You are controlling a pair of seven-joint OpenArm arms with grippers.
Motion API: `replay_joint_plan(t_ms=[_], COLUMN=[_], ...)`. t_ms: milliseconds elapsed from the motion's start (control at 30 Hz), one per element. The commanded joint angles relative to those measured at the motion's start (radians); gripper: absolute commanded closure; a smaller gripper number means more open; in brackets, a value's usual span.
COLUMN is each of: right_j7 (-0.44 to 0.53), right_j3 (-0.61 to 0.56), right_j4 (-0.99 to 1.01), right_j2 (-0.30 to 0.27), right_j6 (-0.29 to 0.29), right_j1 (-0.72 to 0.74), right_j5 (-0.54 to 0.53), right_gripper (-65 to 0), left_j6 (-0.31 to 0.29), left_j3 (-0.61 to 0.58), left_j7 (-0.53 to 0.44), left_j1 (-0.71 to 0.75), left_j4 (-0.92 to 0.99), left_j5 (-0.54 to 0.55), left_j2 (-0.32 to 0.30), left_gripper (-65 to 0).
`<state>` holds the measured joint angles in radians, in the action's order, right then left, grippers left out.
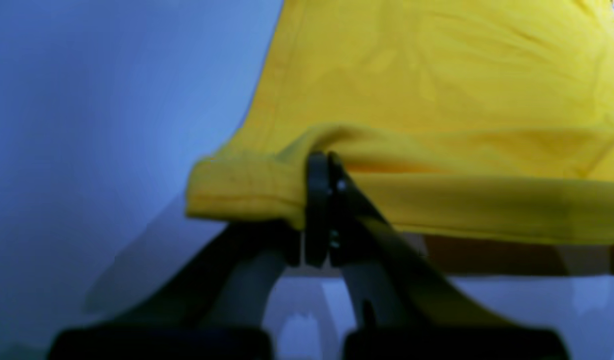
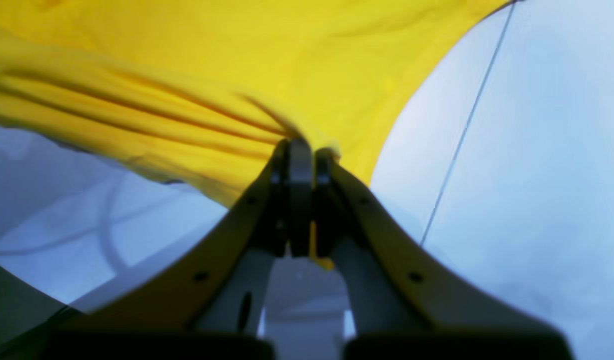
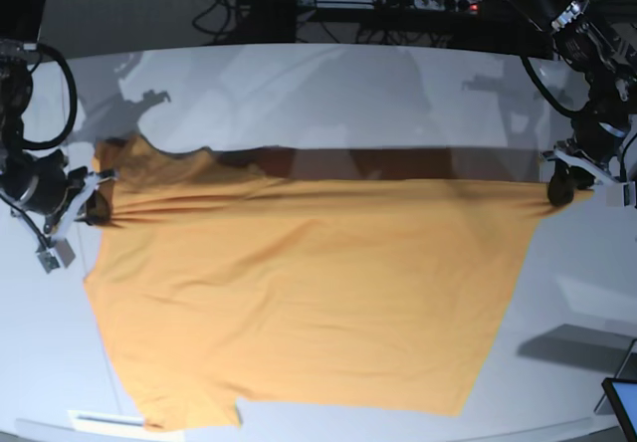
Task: Fold the T-shirt properly
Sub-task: 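Lift the shirt's shoulder edge with both grippers and pull it taut, then fold the lifted edge over the shirt body toward the hem with both grippers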
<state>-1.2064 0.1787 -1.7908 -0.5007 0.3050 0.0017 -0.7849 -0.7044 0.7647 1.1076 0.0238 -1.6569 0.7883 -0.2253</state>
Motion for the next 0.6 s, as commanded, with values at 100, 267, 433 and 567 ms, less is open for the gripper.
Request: replay_joint_plan(t_ms=[100,267,433,567], right_j7=[0.013,0.013,0.013,0.013], right_j3=[0.012,0.005,0.003,0.002], right_j4=[-0.016,-0.017,-0.017,-0.017], right_j2=[-0.023,-0.022,-0.026,-0.028], right_j6=[0.006,0.061,0.062,0.064], right_j1=[0.031,0.031,0.031,0.031], right_j5=[0.015,0.015,0.017,0.017], right_gripper=[-0.1,-0.1,-0.1,-0.1], left_j6=[0.006,0.006,0.006,0.006], left_j3=[0.011,0.011,0.011,0.011], left_j7=[0.001,0.021,0.016,0.013], left_j1=[-0.026,-0.100,-0.158,-0.183], left_j4=[-0.070,-0.044,0.025,0.079], left_j5=[0.013,0.012,0.007,0.007], left_j2=[-0.004,-0.013,-0.047,-0.084], left_gripper=[0.0,0.0,0.0,0.0])
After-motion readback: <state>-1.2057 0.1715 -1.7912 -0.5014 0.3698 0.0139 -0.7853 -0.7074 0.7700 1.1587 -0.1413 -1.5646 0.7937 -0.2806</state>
